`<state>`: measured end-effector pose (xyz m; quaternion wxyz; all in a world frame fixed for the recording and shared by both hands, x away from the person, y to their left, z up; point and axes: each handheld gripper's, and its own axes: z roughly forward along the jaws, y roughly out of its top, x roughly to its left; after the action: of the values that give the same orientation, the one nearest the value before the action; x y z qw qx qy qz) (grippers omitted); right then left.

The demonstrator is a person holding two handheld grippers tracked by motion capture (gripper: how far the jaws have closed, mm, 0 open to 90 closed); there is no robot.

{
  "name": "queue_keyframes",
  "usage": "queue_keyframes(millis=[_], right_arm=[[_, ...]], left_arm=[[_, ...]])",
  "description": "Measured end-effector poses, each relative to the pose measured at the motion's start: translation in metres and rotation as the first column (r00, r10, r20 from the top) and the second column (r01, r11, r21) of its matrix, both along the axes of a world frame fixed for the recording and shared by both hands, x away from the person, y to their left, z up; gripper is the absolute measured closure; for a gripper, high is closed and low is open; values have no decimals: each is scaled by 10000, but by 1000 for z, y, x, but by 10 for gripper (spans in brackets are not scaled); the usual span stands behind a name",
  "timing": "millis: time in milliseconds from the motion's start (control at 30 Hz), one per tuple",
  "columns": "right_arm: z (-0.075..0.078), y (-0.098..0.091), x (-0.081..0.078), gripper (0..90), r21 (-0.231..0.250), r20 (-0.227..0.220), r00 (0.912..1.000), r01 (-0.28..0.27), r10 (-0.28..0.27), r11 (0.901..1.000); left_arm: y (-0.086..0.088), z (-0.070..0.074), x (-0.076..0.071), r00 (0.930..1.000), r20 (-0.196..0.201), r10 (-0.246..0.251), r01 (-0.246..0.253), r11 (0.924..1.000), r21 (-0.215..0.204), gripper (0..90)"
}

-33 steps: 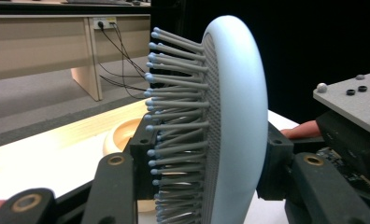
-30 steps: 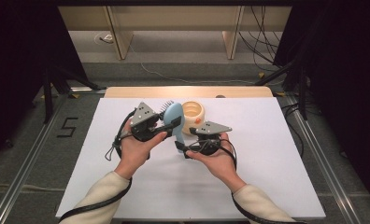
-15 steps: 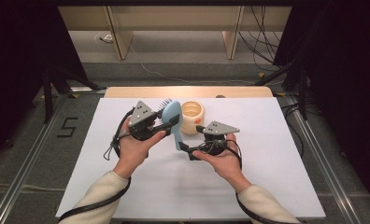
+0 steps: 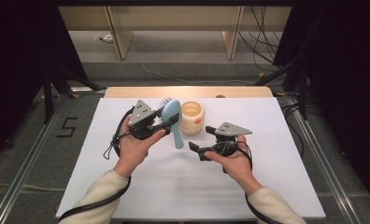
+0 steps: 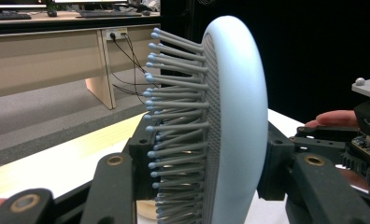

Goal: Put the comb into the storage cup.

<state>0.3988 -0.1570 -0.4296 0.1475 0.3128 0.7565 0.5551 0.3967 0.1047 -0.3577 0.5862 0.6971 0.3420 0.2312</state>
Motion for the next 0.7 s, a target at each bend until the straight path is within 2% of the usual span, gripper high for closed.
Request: queue_keyframes(millis=[300, 700], right_arm=[[1, -11, -1, 86, 154, 149, 9998, 114, -117, 9998], [-3, -29, -5, 106, 203, -105, 9994, 337, -335, 9992]], left_arm=[[1, 1, 1, 10000, -53, 21, -22, 10000, -59, 515], [1, -1, 4, 9997, -193, -114, 114, 9999, 29, 513]])
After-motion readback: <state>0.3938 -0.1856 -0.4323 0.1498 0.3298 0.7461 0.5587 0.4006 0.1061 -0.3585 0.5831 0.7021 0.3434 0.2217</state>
